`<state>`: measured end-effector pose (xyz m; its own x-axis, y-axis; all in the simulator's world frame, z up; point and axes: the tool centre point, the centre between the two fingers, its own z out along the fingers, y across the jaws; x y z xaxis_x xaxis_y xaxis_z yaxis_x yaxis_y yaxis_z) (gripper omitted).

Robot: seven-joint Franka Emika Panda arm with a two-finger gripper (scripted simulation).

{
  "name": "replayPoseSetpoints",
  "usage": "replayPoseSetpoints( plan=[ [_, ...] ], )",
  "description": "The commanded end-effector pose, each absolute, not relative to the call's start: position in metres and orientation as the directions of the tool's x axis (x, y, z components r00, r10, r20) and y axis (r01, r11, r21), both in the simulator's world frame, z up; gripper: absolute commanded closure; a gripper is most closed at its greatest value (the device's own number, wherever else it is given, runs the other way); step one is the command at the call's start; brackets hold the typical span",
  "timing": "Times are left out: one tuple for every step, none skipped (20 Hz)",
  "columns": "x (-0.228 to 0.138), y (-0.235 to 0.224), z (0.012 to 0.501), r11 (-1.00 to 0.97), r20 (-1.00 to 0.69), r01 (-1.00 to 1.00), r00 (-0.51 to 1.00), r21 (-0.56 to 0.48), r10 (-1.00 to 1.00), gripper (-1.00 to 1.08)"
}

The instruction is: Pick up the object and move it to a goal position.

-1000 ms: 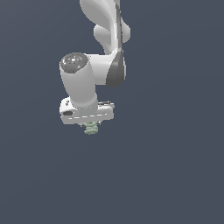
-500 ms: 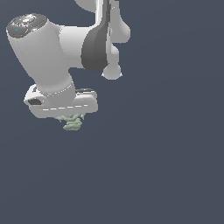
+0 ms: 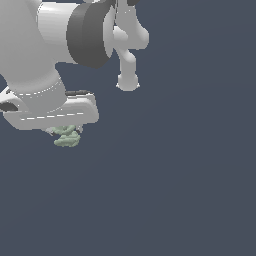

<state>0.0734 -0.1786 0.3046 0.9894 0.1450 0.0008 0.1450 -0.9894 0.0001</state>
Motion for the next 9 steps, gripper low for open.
replayPoseSetpoints(
  plan=[
    [0.0759,-0.1824,0.3105,-0.989,0.000,0.146,0.989,0.000,0.146,1.08],
    [0.0767,-0.1835,0.3122,-0.989,0.000,0.146,0.989,0.000,0.146,1.08],
    [0.0773,-0.1845,0.3136,-0.989,0.000,0.146,0.989,0.000,0.146,1.08],
    [0.0779,-0.1853,0.3148,-0.989,0.000,0.146,0.989,0.000,0.146,1.08],
    [0.0783,-0.1860,0.3157,-0.989,0.000,0.146,0.989,0.000,0.146,1.08],
    [0.0787,-0.1865,0.3164,-0.989,0.000,0.146,0.989,0.000,0.146,1.08],
    [0.0789,-0.1868,0.3169,-0.989,0.000,0.146,0.989,0.000,0.146,1.08],
    [0.0790,-0.1870,0.3173,-0.989,0.000,0.146,0.989,0.000,0.146,1.08],
    [0.0791,-0.1871,0.3174,-0.989,0.000,0.146,0.989,0.000,0.146,1.08]
  ],
)
